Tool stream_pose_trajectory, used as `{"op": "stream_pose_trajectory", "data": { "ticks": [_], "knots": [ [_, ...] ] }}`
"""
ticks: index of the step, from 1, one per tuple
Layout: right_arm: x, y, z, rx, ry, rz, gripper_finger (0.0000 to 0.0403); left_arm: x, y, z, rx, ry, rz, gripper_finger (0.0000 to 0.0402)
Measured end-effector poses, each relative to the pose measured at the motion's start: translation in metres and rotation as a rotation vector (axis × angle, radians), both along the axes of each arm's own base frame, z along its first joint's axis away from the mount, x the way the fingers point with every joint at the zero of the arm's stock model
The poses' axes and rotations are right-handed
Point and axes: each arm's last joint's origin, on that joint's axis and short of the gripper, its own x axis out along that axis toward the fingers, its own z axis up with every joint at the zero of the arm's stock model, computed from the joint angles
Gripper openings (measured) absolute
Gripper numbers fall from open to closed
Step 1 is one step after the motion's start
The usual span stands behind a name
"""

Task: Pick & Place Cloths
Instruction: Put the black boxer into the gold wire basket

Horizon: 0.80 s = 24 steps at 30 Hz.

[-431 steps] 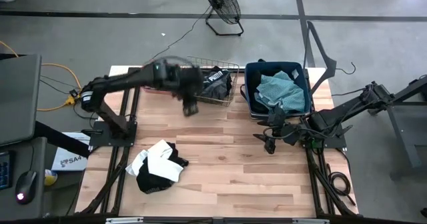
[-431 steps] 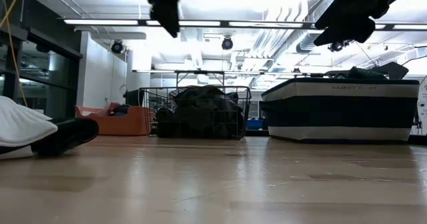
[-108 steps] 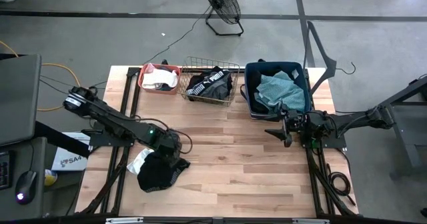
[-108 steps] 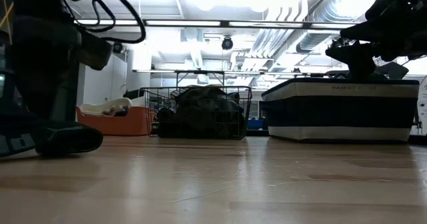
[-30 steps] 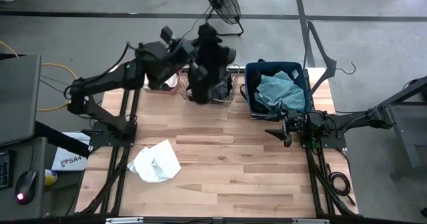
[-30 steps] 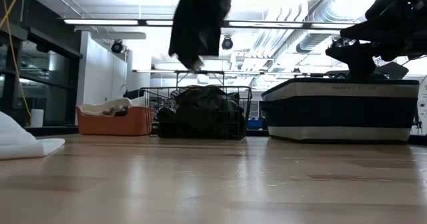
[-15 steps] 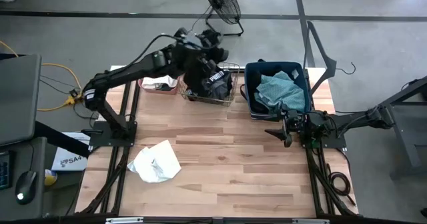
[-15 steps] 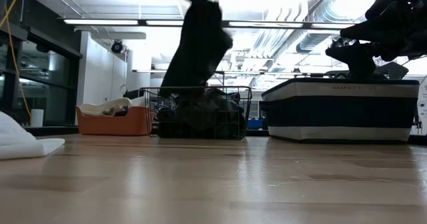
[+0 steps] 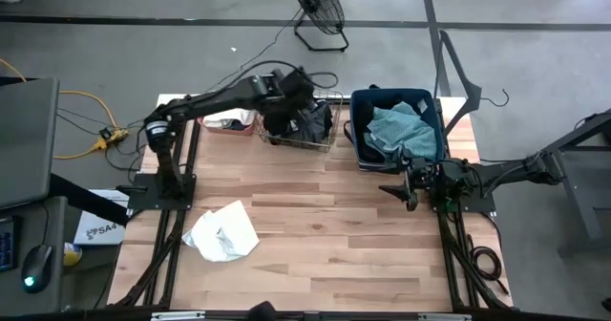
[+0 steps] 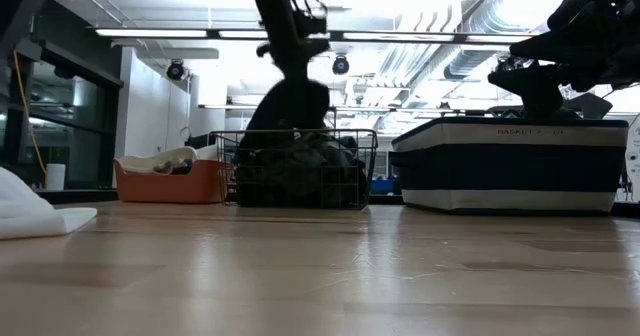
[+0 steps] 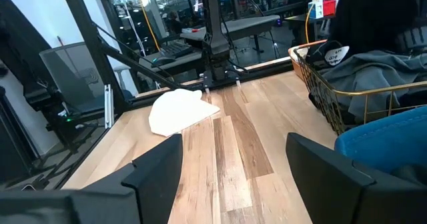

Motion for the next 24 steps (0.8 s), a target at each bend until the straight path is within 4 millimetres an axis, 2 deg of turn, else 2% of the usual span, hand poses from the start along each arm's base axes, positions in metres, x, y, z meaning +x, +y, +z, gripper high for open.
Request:
{"op": "stream_pose_trajectory", "data": {
  "ticks": [4,10,14,24],
  "knots": [
    [0.0,0.0,0.0,0.0,0.0,0.0,0.0259,0.01,0.01,-0.024,-0.111,0.002,0.016,0.0009],
    [0.0,0.0,0.0,0.0,0.0,-0.001,0.0259,0.007,0.034,-0.047,-0.355,-0.085,0.133,0.0009],
    [0.0,0.0,0.0,0.0,-0.001,-0.001,0.0259,0.007,0.043,-0.06,-0.463,-0.089,0.169,0.0009],
    [0.0,0.0,0.0,0.0,0.0,0.0,0.0259,0.022,0.051,-0.107,-0.575,-0.015,0.195,0.0009]
  ]
}}
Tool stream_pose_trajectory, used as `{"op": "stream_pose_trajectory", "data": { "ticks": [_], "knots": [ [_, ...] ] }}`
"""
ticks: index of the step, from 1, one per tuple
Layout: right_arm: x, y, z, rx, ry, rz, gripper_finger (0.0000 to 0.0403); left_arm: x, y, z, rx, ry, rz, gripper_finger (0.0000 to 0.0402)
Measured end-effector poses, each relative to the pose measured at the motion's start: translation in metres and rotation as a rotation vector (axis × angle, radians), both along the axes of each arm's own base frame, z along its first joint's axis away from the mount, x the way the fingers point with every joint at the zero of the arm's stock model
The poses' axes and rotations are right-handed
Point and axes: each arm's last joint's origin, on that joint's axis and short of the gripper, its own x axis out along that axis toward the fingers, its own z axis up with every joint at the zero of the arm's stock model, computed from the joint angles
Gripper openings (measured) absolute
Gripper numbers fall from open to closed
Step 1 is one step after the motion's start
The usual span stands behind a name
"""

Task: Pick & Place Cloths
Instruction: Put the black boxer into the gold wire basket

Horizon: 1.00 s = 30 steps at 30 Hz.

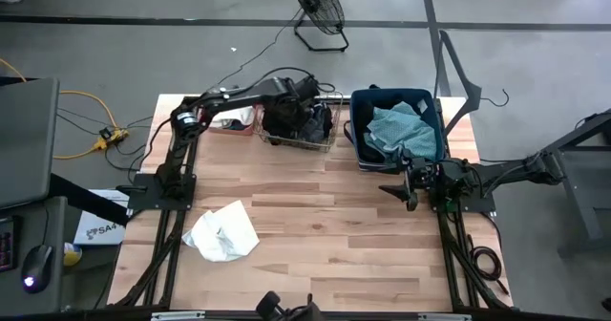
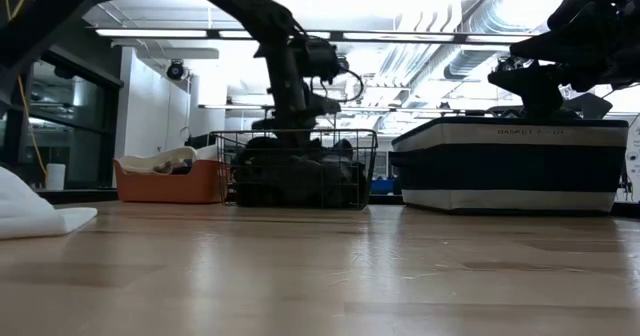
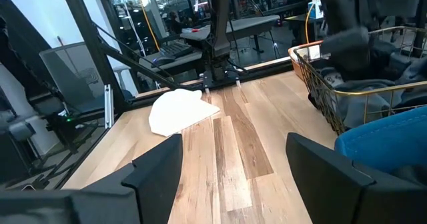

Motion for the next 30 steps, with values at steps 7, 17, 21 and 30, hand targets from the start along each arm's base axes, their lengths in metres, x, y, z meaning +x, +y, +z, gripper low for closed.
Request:
{"op": "stream_pose_trajectory", "data": {
  "ticks": [7,17,21,30],
  "knots": [
    [0.0,0.0,0.0,0.0,0.0,0.0,0.0259,0.008,0.005,-0.024,-0.024,0.026,-0.002,0.0009],
    [0.0,0.0,0.0,0.0,0.0,0.0,0.0259,0.011,0.005,-0.033,-0.09,0.017,-0.021,0.0017],
    [0.0,0.0,0.0,0.0,0.0,0.0,0.0259,0.01,0.003,-0.028,-0.074,0.012,-0.023,0.0069],
    [0.0,0.0,0.0,0.0,-0.001,0.0,0.0259,0.001,-0.002,-0.001,-0.048,-0.023,-0.029,0.0214]
  ]
}}
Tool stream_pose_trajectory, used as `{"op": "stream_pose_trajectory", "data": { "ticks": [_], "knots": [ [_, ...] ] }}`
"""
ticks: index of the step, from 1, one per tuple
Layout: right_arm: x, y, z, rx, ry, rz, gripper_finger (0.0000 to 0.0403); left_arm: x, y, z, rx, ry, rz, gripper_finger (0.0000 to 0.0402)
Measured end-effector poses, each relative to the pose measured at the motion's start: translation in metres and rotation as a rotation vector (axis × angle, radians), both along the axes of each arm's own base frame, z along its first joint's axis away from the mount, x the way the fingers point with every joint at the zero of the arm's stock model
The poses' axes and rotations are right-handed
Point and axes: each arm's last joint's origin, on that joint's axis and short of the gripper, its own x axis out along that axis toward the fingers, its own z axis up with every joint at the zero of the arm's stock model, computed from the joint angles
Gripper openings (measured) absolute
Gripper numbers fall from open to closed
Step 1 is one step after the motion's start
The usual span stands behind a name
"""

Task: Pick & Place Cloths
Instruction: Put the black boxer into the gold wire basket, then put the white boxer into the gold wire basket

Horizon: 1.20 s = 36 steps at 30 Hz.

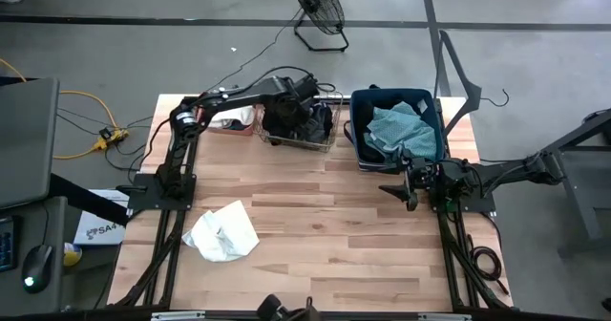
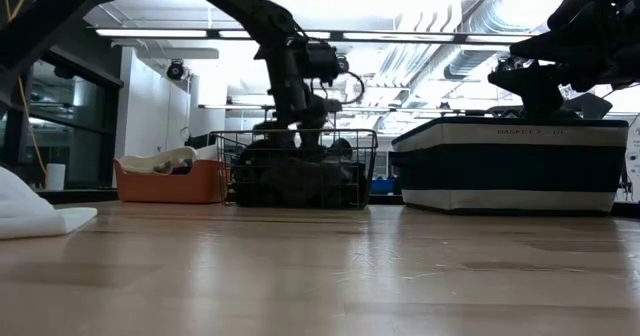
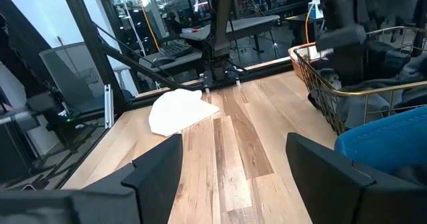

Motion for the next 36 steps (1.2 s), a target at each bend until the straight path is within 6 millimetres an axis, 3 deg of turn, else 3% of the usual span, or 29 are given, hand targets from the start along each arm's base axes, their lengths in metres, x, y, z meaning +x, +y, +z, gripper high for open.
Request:
{"op": "stream_pose_trajectory", "data": {
  "ticks": [5,13,22,28,36],
  "knots": [
    [0.0,0.0,0.0,0.0,0.0,0.0,0.0259,-0.009,-0.005,0.023,0.016,-0.029,0.0,0.0237],
    [0.0,0.0,0.0,0.0,0.001,0.0,0.0259,-0.019,-0.011,0.046,0.037,-0.071,-0.029,0.0236],
    [0.0,0.0,0.0,0.0,0.001,0.0,0.0259,-0.042,-0.022,0.092,0.148,-0.133,-0.06,0.023],
    [0.0,0.0,0.0,0.0,0.0,0.0,0.0259,-0.067,-0.06,0.119,0.143,-0.054,-0.205,0.0155],
    [0.0,0.0,0.0,0.0,0.0,0.0,0.0259,-0.091,-0.139,0.12,0.098,0.325,-0.437,0.0016]
  ]
}}
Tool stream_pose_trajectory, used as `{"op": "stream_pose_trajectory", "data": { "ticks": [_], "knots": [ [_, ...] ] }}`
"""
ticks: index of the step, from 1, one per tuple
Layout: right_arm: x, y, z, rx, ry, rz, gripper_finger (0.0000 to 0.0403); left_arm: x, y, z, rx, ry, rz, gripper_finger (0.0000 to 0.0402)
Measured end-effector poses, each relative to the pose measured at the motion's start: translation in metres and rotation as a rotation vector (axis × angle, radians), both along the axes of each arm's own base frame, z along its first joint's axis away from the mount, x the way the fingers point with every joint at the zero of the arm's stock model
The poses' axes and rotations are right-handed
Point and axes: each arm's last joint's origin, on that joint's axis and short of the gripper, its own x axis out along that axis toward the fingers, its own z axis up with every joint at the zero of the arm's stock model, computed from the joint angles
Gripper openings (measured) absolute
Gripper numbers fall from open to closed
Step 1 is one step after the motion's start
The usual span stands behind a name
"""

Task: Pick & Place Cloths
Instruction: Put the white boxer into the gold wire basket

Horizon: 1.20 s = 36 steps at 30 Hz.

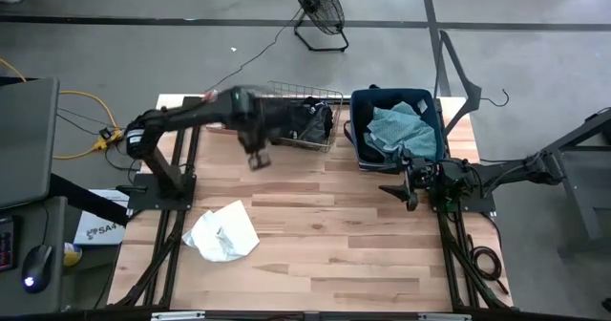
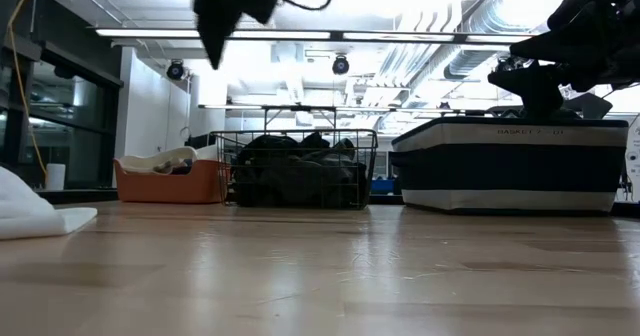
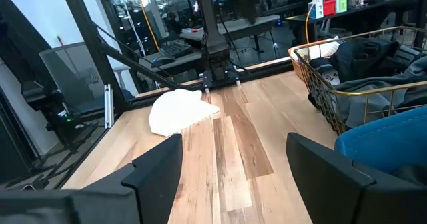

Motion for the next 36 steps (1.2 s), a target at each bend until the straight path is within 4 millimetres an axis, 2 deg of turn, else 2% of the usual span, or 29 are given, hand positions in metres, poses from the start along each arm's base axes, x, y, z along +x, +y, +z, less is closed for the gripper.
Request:
{"op": "stream_pose_trajectory", "data": {
  "ticks": [2,6,14,20,24,32,36],
  "knots": [
    [0.0,0.0,0.0,0.0,0.0,0.0,0.0259,-0.002,-0.022,-0.006,-0.007,0.029,-0.075,0.0007],
    [0.0,0.0,0.0,0.0,0.0,0.0,0.0259,-0.011,-0.063,-0.027,-0.033,0.108,-0.178,0.0013],
    [0.0,0.0,0.0,0.0,0.0,0.0,0.0259,-0.04,-0.128,-0.09,-0.054,0.273,-0.136,0.0014],
    [0.0,0.0,0.0,0.0,0.0,0.0,0.0259,-0.056,-0.166,-0.123,-0.057,0.272,-0.163,0.003],
    [0.0,0.0,0.0,0.0,0.0,0.0,0.0259,-0.061,-0.187,-0.132,-0.066,0.204,-0.192,0.0078],
    [0.0,0.0,0.0,0.0,0.0,0.0,0.0259,-0.07,-0.225,-0.143,-0.122,0.059,-0.177,0.0241],
    [0.0,0.0,0.0,0.0,0.0,0.0,0.0259,-0.081,-0.235,-0.157,-0.135,0.04,-0.135,0.0299]
  ]
}}
